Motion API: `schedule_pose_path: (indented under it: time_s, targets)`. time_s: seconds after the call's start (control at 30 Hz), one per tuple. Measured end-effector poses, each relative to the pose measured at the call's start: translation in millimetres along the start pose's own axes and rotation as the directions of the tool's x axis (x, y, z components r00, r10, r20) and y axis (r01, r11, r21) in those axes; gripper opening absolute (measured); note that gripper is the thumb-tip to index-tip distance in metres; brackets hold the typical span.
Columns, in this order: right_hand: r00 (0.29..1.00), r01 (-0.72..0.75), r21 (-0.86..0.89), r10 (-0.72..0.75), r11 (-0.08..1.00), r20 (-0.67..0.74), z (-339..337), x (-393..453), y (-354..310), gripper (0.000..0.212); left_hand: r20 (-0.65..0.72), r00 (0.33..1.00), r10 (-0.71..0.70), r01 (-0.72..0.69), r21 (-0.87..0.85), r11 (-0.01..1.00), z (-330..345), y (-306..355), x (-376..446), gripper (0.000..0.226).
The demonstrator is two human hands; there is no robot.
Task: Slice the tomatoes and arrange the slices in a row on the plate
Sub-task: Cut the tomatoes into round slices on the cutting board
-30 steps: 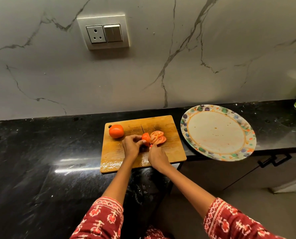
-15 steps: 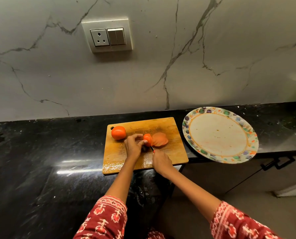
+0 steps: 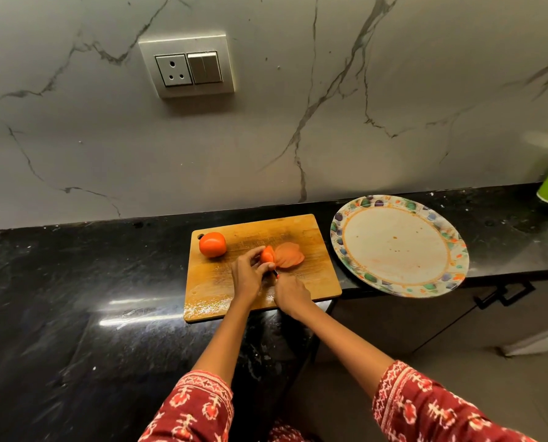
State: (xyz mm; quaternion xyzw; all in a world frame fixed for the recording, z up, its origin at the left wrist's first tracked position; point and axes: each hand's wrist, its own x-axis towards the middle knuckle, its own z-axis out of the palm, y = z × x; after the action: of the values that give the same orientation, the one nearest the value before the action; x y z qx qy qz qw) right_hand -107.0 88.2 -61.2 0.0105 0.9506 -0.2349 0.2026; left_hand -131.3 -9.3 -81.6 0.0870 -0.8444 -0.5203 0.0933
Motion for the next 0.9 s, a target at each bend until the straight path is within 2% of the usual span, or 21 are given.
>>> schedule_pose_path:
  time_s: [0.23, 0.37, 0.53, 0.67, 0.77, 0.9]
  targets:
    - [0.995, 0.084, -0.091, -0.088, 0.992, -0.04, 11, -21, 25, 0.027, -0.065, 0.998, -0.021, 0.023, 0.025, 0.999, -6, -1, 11, 0.032]
    - [0.981, 0.149, -0.223, -0.173, 0.963, -0.09, 20, -41, 45, 0.024, -0.03, 0.998, -0.059, 0.06, 0.047, 0.997, -7, 0, 17, 0.033]
    - [0.988, 0.116, -0.081, -0.123, 0.99, -0.088, 11, -28, 42, 0.022, 0.065, 0.997, -0.048, 0.045, 0.053, 0.998, -9, -2, 18, 0.038]
    - [0.99, 0.096, 0.077, -0.087, 0.992, -0.112, 7, -17, 43, 0.032, 0.097, 0.995, -0.022, 0.017, 0.049, 0.999, -12, -6, 9, 0.044]
    - [0.982, 0.135, 0.123, -0.117, 0.983, -0.146, 3, -12, 43, 0.035, 0.099, 0.995, -0.001, -0.004, 0.045, 0.999, -15, -11, 5, 0.041]
    - [0.977, 0.148, 0.149, -0.121, 0.978, -0.176, -6, -7, 44, 0.035, 0.164, 0.986, -0.009, 0.0, 0.055, 0.998, -15, -10, 2, 0.052]
